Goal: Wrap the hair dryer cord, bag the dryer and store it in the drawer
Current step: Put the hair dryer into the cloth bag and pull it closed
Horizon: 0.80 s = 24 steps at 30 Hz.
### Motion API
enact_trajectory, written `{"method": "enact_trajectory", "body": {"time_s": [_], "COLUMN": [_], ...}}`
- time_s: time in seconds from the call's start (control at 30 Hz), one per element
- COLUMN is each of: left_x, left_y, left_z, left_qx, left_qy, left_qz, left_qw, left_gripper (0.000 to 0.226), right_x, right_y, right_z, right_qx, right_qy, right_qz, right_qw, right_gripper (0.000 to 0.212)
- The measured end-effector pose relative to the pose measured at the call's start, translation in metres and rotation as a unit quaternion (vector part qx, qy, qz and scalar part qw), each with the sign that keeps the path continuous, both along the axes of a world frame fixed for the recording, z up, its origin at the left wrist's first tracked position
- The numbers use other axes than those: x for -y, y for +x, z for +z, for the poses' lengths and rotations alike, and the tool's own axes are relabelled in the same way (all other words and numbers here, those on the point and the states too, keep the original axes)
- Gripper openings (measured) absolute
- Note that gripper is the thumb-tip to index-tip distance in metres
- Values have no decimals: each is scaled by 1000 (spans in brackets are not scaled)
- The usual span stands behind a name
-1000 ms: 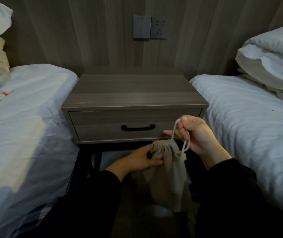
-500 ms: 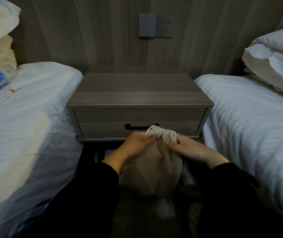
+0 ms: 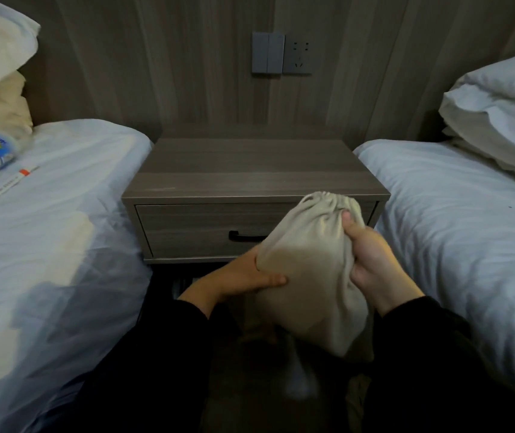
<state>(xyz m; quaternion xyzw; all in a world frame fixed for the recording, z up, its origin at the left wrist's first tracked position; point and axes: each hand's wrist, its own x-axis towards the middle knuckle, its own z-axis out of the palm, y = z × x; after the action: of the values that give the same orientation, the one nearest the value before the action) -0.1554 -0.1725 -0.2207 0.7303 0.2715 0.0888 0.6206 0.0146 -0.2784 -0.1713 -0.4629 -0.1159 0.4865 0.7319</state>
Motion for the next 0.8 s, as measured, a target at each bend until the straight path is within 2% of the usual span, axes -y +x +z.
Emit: {"method": "enact_trajectory", "body": {"time_s": [0.1,0.23,0.3,0.43,0.5,0.57,0.63,0.7,0.73,0.77,0.8], "left_x": [8,23,29,31,33,31,28,23,21,20,19], "left_y": [6,19,22,22,22,21,20,17,16,15,15], "left_z": [-5,-15,-11,0,3,3,3,4,5,7,9], "left_qx": [24,69,72,85,108,123,125,119,117,118,121], "left_qy": [-50,-62,-46,46,85,102,126,151,156,156,155], "left_qz": [-39,44,102,201,249,290,309,317,322,324,323], "left_qw": [998,995,991,975,959,944,934,929,926,926,926], "left_gripper": [78,79,67,24,18,19,21,25,26,27,27], "right_x": [7,10,8,0,-4,-6,-5,-5,-6,-7,-7], "right_y": [14,28,32,35,34,34,38,38,33,30,25], "right_z": [10,6,-1,-16,-21,-28,-37,-42,-41,-41,-39], "right_qx": [-69,-108,-127,-139,-121,5,247,489,582,653,686], "right_qy": [38,62,39,2,-26,-95,-161,-159,-155,-140,-126], "right_qz": [29,-2,-28,-48,-67,-117,-149,-90,-54,-21,24], "right_qw": [996,992,991,989,990,989,944,853,797,744,716], "right_gripper": [43,41,44,48,44,41,56,63,55,47,44]}}
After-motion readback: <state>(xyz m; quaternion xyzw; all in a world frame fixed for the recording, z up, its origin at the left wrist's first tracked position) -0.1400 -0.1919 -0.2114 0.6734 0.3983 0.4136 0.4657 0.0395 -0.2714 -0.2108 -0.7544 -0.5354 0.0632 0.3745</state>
